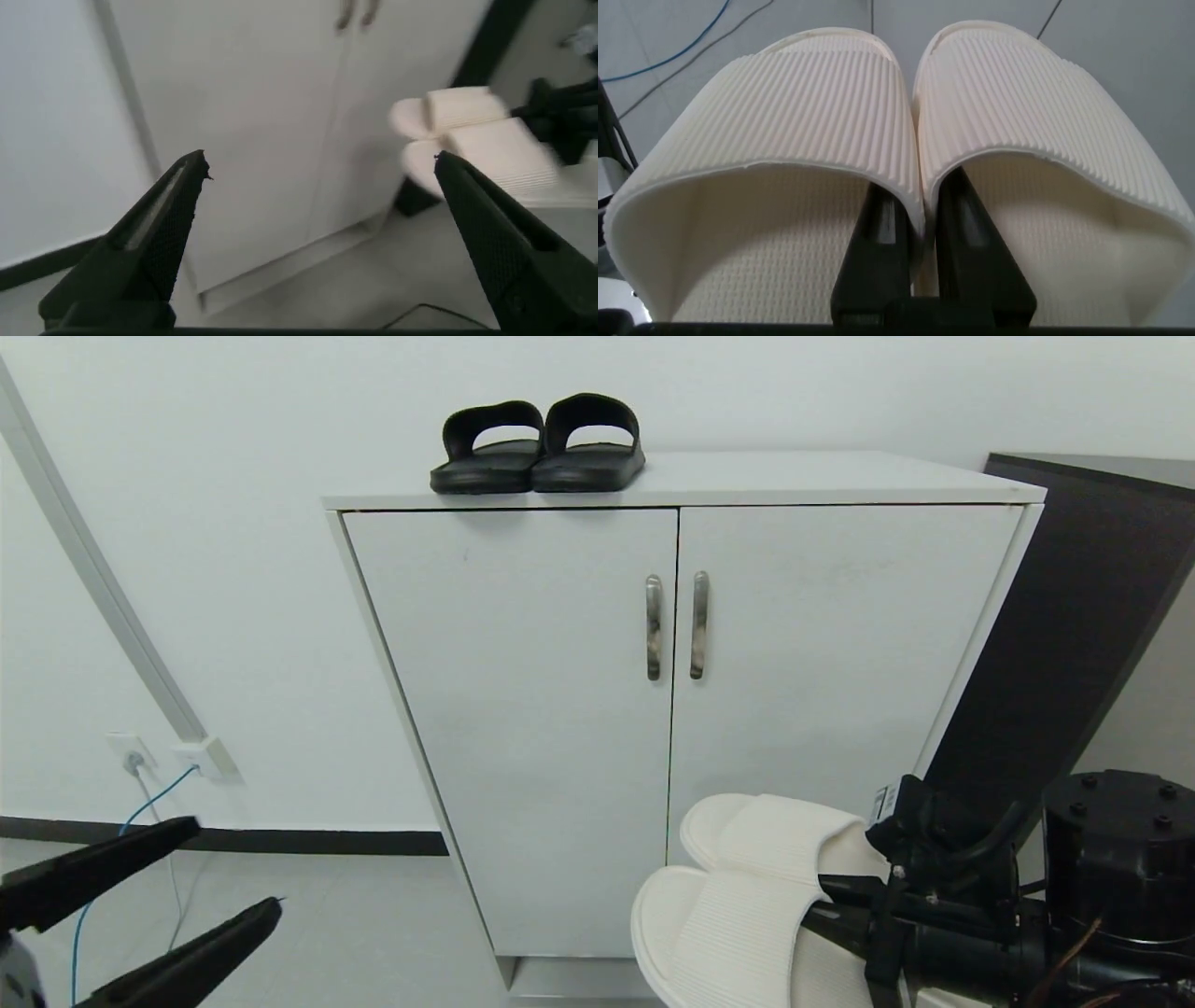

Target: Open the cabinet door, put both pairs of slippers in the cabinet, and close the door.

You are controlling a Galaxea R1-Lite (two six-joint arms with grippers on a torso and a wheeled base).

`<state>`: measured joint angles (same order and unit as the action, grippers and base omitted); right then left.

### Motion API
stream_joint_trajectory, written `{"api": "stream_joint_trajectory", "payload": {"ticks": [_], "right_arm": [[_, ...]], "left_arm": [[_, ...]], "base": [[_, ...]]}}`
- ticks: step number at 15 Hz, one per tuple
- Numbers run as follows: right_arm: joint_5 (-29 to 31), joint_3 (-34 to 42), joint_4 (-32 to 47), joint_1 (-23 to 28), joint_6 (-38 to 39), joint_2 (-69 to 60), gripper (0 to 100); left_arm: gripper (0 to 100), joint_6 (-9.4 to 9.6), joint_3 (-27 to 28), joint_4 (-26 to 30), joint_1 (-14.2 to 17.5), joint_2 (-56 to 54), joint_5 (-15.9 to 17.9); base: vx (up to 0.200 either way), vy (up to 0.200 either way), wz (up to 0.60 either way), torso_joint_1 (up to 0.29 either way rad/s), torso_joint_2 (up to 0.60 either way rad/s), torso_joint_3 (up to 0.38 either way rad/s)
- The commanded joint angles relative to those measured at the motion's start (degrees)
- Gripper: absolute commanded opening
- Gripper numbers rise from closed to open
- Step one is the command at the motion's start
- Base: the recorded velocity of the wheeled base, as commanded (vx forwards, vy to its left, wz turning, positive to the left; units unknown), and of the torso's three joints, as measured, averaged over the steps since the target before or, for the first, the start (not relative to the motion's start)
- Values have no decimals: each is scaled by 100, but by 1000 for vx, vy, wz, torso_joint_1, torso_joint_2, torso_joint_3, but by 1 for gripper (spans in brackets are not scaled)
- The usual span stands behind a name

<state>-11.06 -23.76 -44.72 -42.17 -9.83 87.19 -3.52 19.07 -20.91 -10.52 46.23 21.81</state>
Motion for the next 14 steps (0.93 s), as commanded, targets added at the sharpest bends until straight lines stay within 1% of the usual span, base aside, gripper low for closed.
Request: {"api": "stream_joint_trajectory", "payload": {"ticks": [1,2,4,6,7,9,10,11,12,13,14], "right_arm": [[-2,3,-2,-2,-2,18,0],[-2,-6,-2,-2,-2,18,0],[-2,-6,-2,-2,-2,18,0],[-2,-6,-2,-2,-2,9,0],[-2,-6,-2,-2,-11,9,0],[-2,3,-2,-2,-2,9,0],[-2,3,-2,-2,-2,9,0],[-2,12,-2,-2,-2,18,0],[-2,12,-2,-2,-2,26,0],[-2,12,-2,-2,-2,44,0],[-2,12,-2,7,-2,70,0]], "left_arm": [[100,-263,352,-634,-811,1204,8],[100,-483,598,-1170,-1092,1749,-124],[100,-483,976,-1478,-1400,2277,-282],[100,-483,1732,-1601,-1989,2936,-572],[100,-491,2075,-1592,-2217,3226,-652],[100,-491,2690,-1601,-2543,3753,-625],[100,-491,2690,-1601,-2543,3753,-625],[100,-500,3068,-1601,-2859,4237,-520],[100,-553,3270,-1601,-3026,4474,-476],[100,-729,3569,-1592,-3105,4685,-397],[100,-940,3894,-1592,-3105,4913,-256]], "base": [[0,0,0,0,0,0],[0,0,0,0,0,0],[0,0,0,0,0,0],[0,0,0,0,0,0],[0,0,0,0,0,0],[0,0,0,0,0,0],[0,0,0,0,0,0],[0,0,0,0,0,0],[0,0,0,0,0,0],[0,0,0,0,0,0],[0,0,0,0,0,0]]}}
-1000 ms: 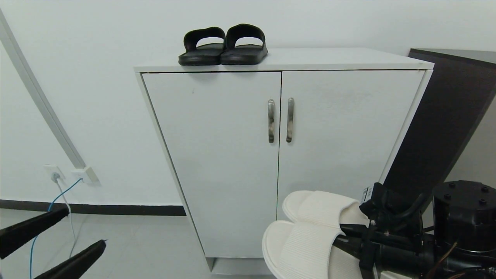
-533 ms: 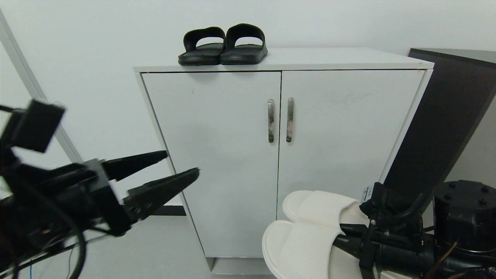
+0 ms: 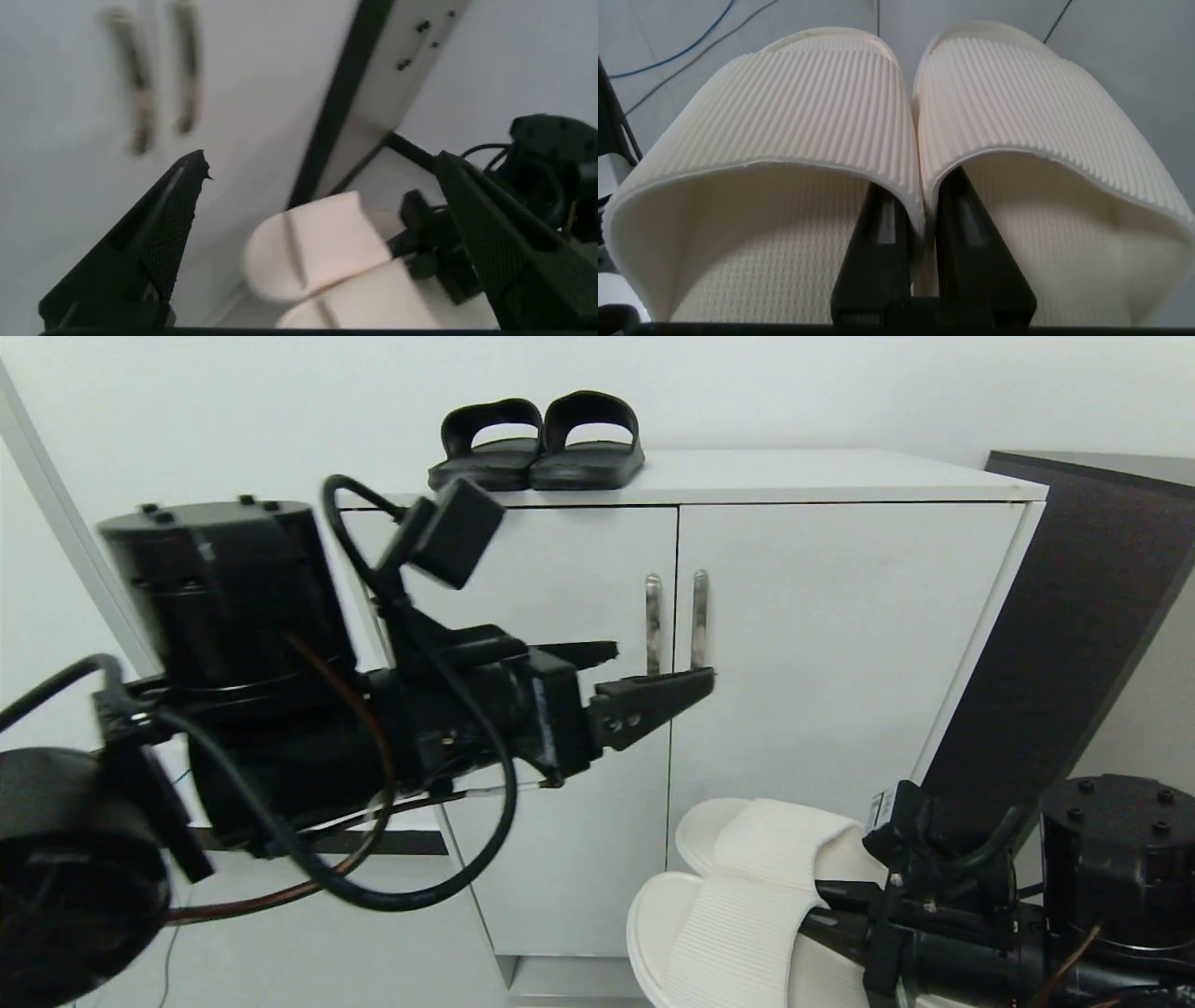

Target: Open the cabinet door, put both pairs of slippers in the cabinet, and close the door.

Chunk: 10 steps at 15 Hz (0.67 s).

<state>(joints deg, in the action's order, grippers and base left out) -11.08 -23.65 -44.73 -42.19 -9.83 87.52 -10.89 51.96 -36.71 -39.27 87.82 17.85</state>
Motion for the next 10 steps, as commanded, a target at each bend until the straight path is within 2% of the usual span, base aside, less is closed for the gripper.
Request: {"api": "stream_joint_trajectory", "payload": {"ticks": [1,3,6,9,10], "right_arm": [[1,10,-1,9,-2,55,0],[1,27,-18,9,-2,55,0],[-8,27,-27,27,-2,37,0],[1,27,-27,44,-2,37,0],[1,27,-27,71,-2,37,0]], "left_arm": [[100,-379,913,14,-231,947,316],[100,-432,1317,14,-152,1325,632],[100,-933,1792,-12,103,1721,1001],[100,-968,2029,93,244,1853,896],[100,-959,2082,260,244,1835,659]], "base": [[0,0,0,0,0,0],[0,0,0,0,0,0],[0,0,0,0,0,0],[0,0,0,0,0,0],[0,0,0,0,0,0]]}}
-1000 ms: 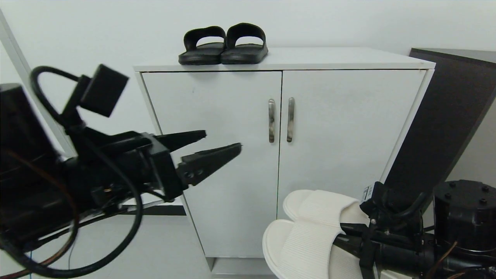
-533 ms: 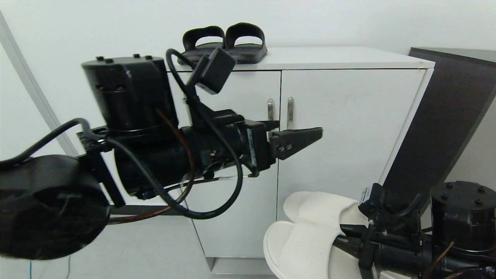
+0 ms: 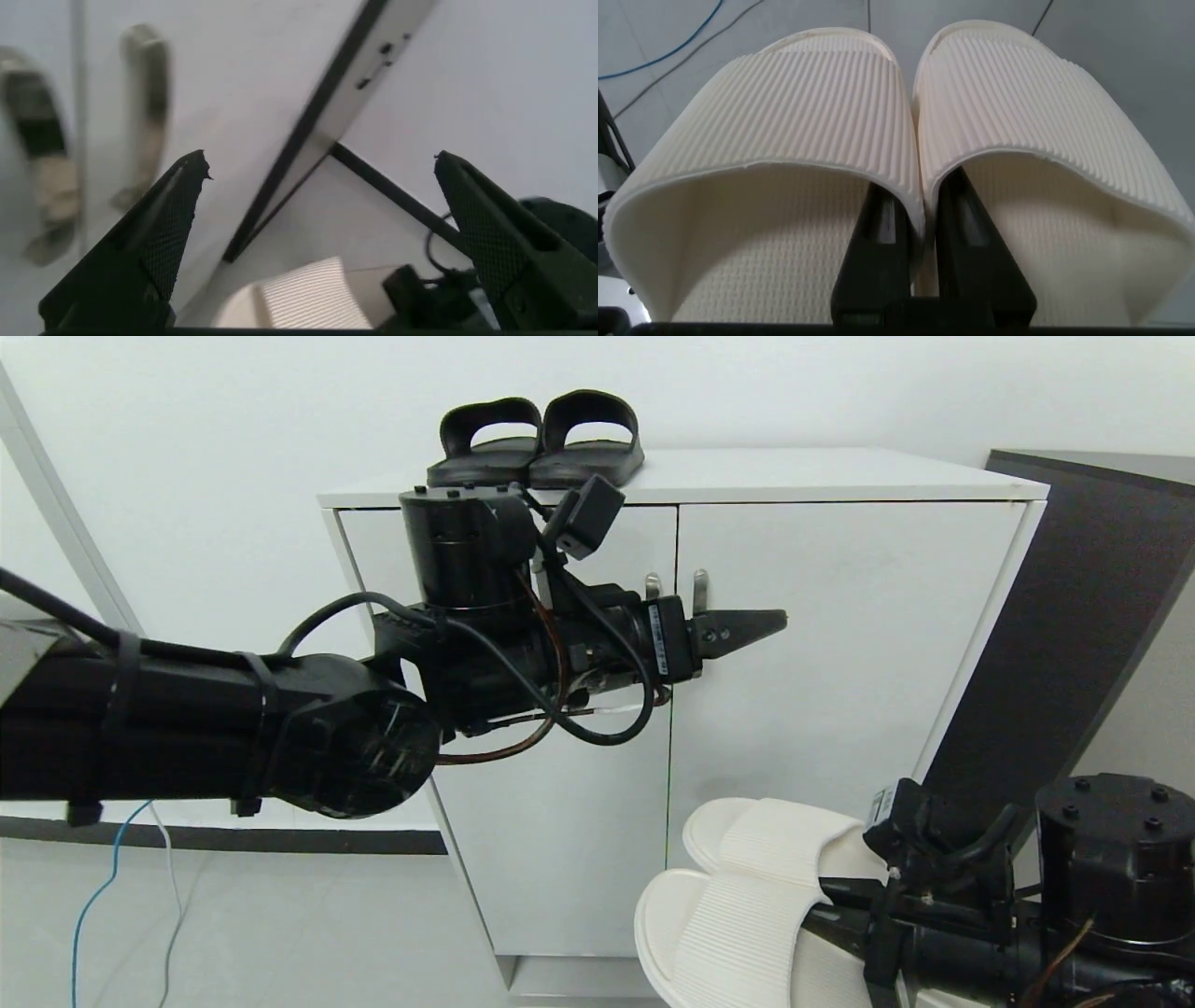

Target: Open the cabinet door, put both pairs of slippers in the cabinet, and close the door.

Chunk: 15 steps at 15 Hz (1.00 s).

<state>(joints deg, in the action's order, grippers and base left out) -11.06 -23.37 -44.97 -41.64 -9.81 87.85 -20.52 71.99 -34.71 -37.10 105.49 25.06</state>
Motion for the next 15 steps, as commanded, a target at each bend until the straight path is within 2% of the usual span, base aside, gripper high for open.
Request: {"api": "stream_joint_trajectory", "payload": {"ticks": [1,5,7,9,15], "right_arm": [[-2,-1,-3,16,-3,5,0],[-2,-1,-3,25,-3,-13,0],[-2,-1,-3,25,-3,-13,0],[7,-1,-3,25,-3,-13,0],[-19,61,-3,-28,-3,-22,0]], "left_arm": [[100,13,184,184,27,77,-256],[100,57,316,298,27,95,-722],[100,65,422,298,27,201,-757],[100,127,624,298,18,403,-951],[100,136,887,298,-8,693,-933]], "base": [[0,0,0,0,0,0],[0,0,0,0,0,0],[0,0,0,0,0,0],[0,0,0,0,0,0],[0,0,0,0,0,0]]}}
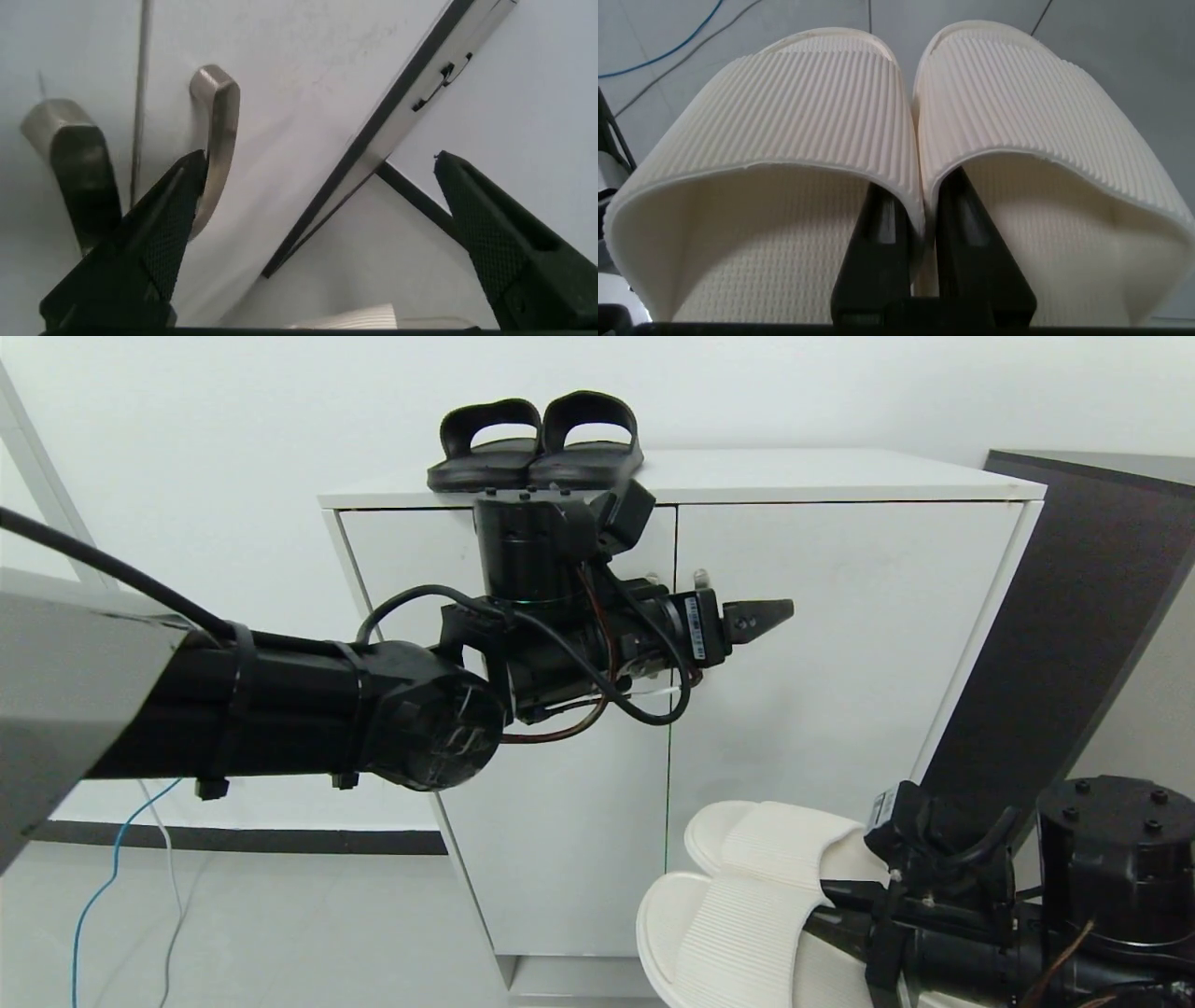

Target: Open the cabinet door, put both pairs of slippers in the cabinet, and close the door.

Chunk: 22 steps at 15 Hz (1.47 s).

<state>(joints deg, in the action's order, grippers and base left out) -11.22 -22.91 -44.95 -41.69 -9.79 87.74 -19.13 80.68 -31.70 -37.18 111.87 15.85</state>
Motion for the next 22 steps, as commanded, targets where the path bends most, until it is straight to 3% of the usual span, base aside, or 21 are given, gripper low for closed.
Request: {"api": "stream_joint_trajectory", "payload": {"ticks": [1,6,9,18,22], "right_arm": [[-21,49,3,-67,3,-55,0],[-74,164,-5,-252,21,-143,0],[-469,252,39,-287,65,-398,0],[-452,287,30,-375,38,-415,0],[-434,304,39,-498,38,-406,0]], "left_arm": [[0,-12,9,-3,0,28,-12],[0,-3,-245,-12,-35,-201,-3],[0,-3,-518,-30,-149,-473,-3],[0,5,-1696,-65,-404,-1519,-3],[0,-38,-1827,-65,-351,-1783,6]], "base": [[0,0,0,0,0,0],[0,0,0,0,0,0],[0,0,0,0,0,0],[0,0,0,0,0,0],[0,0,0,0,0,0]]}}
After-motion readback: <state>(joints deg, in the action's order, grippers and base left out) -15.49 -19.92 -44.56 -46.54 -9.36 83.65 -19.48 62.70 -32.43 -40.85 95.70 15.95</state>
